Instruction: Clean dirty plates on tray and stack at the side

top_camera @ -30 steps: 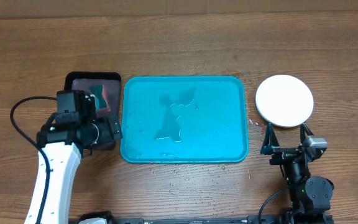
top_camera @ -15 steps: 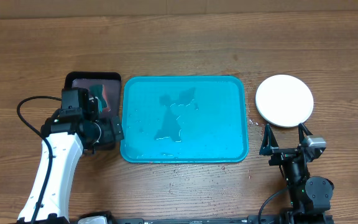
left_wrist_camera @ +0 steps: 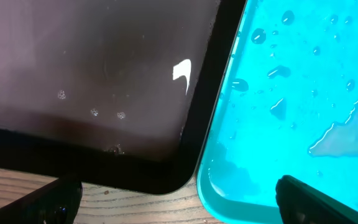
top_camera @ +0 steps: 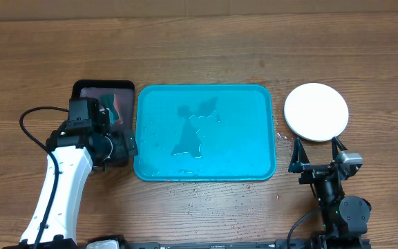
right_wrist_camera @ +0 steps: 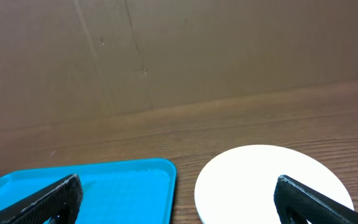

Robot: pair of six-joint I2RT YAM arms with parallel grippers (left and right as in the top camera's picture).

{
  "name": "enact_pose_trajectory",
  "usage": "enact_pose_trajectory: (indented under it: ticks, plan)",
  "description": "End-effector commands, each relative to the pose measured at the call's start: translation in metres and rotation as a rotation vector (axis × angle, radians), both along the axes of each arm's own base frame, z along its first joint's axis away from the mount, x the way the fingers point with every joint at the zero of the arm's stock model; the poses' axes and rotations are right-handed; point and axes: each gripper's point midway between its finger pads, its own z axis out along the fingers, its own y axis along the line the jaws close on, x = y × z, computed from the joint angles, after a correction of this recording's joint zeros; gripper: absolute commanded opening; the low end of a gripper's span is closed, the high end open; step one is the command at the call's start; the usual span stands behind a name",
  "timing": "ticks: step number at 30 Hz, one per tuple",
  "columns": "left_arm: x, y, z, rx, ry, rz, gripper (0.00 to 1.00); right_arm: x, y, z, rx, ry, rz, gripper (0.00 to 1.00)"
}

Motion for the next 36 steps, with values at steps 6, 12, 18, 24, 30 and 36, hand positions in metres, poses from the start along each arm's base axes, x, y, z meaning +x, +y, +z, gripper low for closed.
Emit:
enact_pose_trajectory:
  ticks: [6,12,18,24,30,36]
  plan:
    - [-0.006,0.004,0.024,0.031,-0.088,-0.004,1.00,0.000,-0.001,-0.003,0.004,0.000,-0.002,1.00]
    - [0.020,0.006,0.083,0.073,-0.500,0.001,1.00,0.000,-0.001,-0.003,0.004,0.000,-0.002,1.00]
    - [0.022,0.003,0.112,0.057,-0.897,0.043,1.00,0.000,-0.001,-0.003,0.004,0.000,-0.002,1.00]
    - [0.007,0.002,0.119,0.051,-1.187,0.064,1.00,0.000,-0.001,-0.003,0.004,0.000,-0.002,1.00]
    - [-0.011,0.001,0.127,0.070,-1.403,0.063,1.00,0.000,-0.001,-0.003,0.004,0.000,-0.002,1.00]
    - [-0.022,0.001,0.137,0.173,-1.478,0.008,1.00,0.000,-0.001,-0.003,0.003,0.000,-0.002,1.00]
